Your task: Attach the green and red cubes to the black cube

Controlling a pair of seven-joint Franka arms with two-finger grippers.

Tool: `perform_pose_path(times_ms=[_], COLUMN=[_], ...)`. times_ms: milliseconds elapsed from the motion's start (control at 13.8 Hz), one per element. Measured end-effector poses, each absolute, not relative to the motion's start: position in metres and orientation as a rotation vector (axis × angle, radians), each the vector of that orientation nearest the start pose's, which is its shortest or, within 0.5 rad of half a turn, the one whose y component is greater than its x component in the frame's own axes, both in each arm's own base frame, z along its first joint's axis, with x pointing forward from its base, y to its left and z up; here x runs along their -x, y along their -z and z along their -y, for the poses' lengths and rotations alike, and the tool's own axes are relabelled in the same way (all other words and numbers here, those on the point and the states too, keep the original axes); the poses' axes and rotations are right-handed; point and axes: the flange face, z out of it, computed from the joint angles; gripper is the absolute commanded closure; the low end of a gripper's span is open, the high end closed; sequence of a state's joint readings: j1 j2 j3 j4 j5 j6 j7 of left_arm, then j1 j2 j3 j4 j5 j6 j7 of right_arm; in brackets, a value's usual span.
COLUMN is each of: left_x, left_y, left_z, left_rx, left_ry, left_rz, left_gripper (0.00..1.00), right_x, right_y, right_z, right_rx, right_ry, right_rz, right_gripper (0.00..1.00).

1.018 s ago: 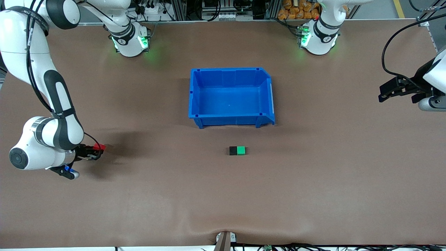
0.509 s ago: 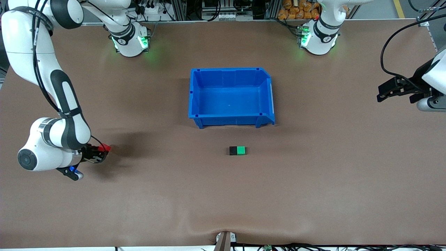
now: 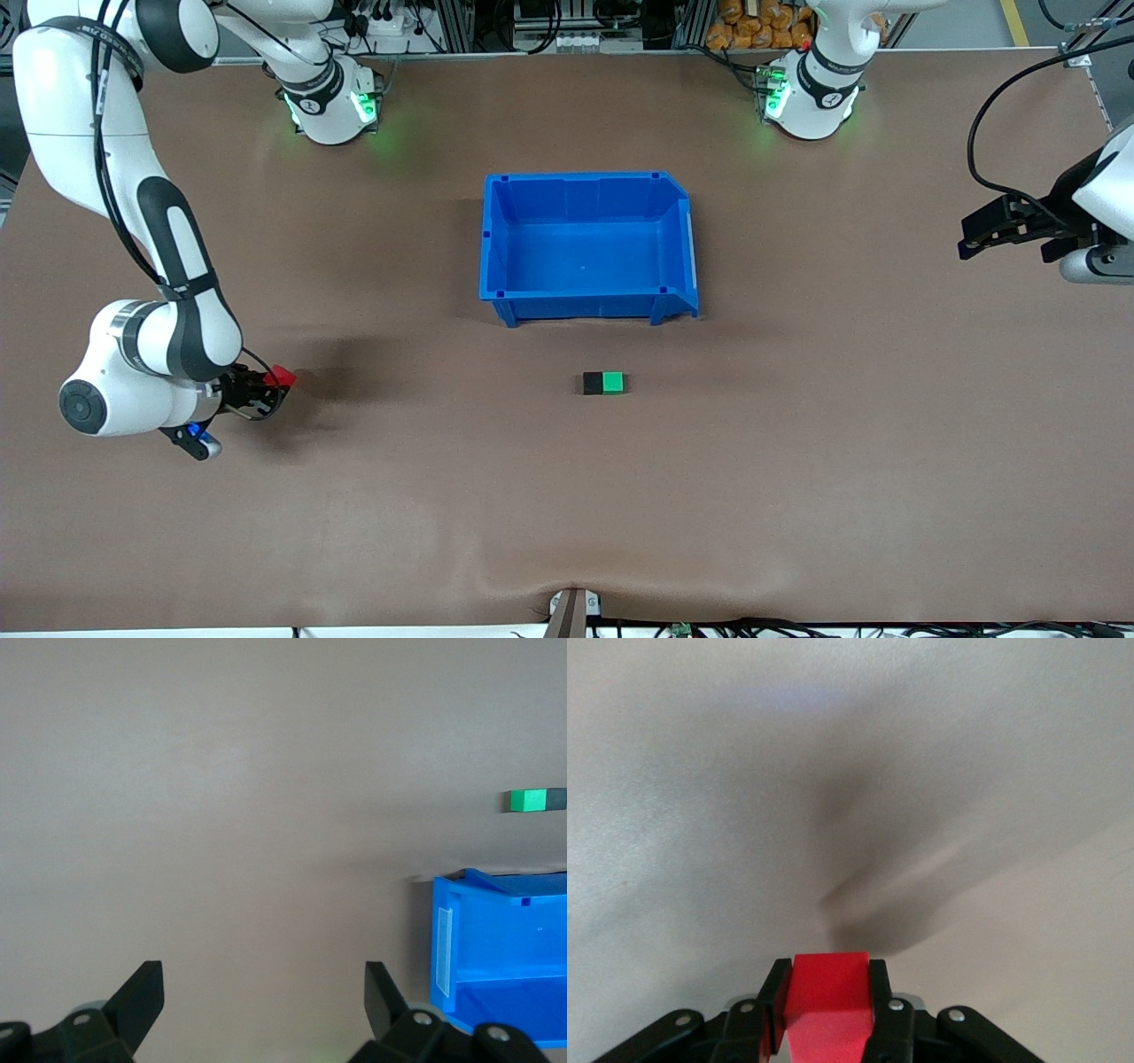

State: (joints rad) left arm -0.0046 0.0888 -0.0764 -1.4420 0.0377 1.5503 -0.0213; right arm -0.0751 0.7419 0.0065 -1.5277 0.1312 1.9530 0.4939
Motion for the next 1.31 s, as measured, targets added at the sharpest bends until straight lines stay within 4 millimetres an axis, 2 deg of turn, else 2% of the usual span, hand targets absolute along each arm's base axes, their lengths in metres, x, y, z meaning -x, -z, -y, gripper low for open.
perform_pose_path(times_ms=[436,1309], left_x=[-0.579,-0.579], left_y=[-0.633,-0.633], left_z=[0.041,0.043], left_rx=[3.111,3.112], left_ry=[0.033,0.032], left_rz=[-0.092,-0.096], left_gripper=[0.00,0.00], right_x=[-0.672,-0.678], right_y=[-0.198,-0.209], right_z=[0.013,-0.061], right_rx=[2.878,2.794], right_ry=[-0.522,-0.513], right_rz=[-1.072,-1.314], right_gripper=[1.00,1.00])
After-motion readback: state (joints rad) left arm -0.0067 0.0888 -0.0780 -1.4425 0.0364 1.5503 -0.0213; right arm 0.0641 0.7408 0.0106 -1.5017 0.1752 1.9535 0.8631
